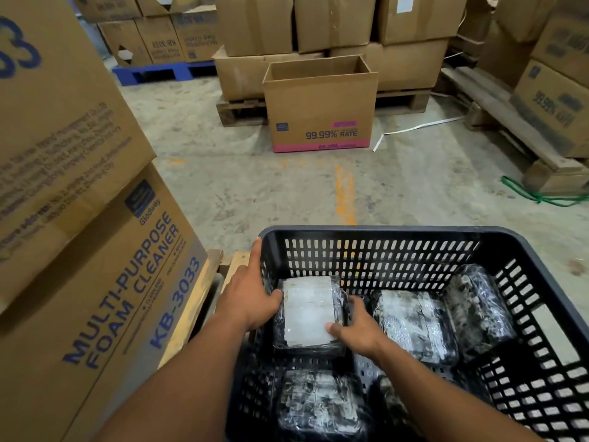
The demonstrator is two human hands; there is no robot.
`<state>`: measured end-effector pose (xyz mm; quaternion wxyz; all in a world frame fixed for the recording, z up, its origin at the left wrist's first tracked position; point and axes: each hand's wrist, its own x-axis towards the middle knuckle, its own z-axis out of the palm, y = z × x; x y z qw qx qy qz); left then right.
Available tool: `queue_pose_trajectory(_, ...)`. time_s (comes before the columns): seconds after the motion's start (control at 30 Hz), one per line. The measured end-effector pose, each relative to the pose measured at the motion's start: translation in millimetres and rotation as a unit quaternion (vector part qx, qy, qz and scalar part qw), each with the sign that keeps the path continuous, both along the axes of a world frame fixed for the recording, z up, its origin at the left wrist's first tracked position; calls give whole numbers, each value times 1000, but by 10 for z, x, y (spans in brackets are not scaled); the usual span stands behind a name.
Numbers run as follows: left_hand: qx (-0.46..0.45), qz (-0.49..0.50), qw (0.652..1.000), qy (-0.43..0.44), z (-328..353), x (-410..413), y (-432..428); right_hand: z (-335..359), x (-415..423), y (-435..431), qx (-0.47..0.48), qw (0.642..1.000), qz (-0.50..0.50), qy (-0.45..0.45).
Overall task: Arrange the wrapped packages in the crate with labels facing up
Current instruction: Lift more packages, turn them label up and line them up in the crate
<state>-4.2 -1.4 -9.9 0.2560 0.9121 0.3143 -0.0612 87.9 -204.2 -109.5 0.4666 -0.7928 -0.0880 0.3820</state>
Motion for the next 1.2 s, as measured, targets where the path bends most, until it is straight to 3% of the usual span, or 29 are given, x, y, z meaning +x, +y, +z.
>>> queue_pose_trajectory(0.2,-20,-14,999,22,87,33,21,337,-73,-416,-16,980,167,103)
queue_pose_trajectory(0.3,-47,2,998,40,107,16,6,417,-275,-423,-59,947,301,98)
queue_pose_trajectory(0.4,-10,-11,998,67,109,-19,-19,390,-480,-367,-91,918,379,70)
queue_pose_trajectory(0.5,34,-55,994,84,158,-50,-66,386,-539,-350,-71,934,347,56)
queue_pose_trajectory(0.63,53,-76,993,80,237,-69,-101,428,-411,-358,1,975,208,82)
queue_pose_trajectory(0.77,30,-61,996,58,290,-128,-39,468,-303,-319,31,992,124,9)
queue_pose_trajectory(1.2,1,-47,997,64,322,-217,35,363,-248,-289,34,989,147,6)
